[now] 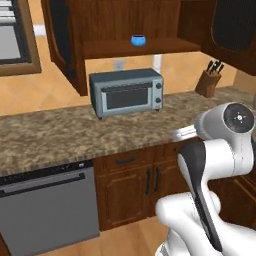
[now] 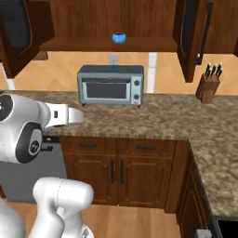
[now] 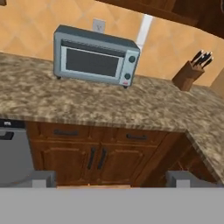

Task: Gather all objects into one cabinet and sort the glasses and bowls to opposite sides.

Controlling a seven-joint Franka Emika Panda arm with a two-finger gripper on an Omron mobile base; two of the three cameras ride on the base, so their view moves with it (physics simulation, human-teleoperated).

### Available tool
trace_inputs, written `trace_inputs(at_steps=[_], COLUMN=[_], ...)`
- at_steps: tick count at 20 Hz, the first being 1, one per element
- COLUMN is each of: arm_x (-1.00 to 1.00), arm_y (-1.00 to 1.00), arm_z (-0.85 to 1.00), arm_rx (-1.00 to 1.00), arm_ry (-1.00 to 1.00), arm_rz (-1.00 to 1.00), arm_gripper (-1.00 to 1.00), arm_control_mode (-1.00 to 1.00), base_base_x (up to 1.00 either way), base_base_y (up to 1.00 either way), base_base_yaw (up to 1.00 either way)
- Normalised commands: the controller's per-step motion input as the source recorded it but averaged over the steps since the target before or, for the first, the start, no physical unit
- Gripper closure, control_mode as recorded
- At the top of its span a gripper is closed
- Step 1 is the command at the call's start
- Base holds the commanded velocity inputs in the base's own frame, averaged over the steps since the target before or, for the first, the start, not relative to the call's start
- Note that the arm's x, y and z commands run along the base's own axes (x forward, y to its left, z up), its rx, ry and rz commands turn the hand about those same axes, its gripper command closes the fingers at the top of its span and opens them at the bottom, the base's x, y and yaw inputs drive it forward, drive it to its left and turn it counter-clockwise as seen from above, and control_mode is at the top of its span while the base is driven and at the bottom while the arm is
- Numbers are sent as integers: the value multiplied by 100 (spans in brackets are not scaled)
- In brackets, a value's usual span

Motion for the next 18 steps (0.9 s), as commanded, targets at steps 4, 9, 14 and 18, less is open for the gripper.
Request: trace_inputs(at_steps=[4, 9, 14, 18], arm_x=[0, 0, 0, 0], arm_y=[0, 0, 0, 0], arm_z=[0, 0, 0, 0], arm_rx=[0, 0, 0, 0], arm_ry=[0, 0, 0, 0], arm_rz=[0, 0, 0, 0], arm_gripper=[-100, -100, -100, -100], arm_control_mode=[100, 100, 100, 100], base_base_x=[99, 92, 70, 40], base_base_y=[-36, -7, 0, 0], base_base_yaw=[-1, 0, 0, 0])
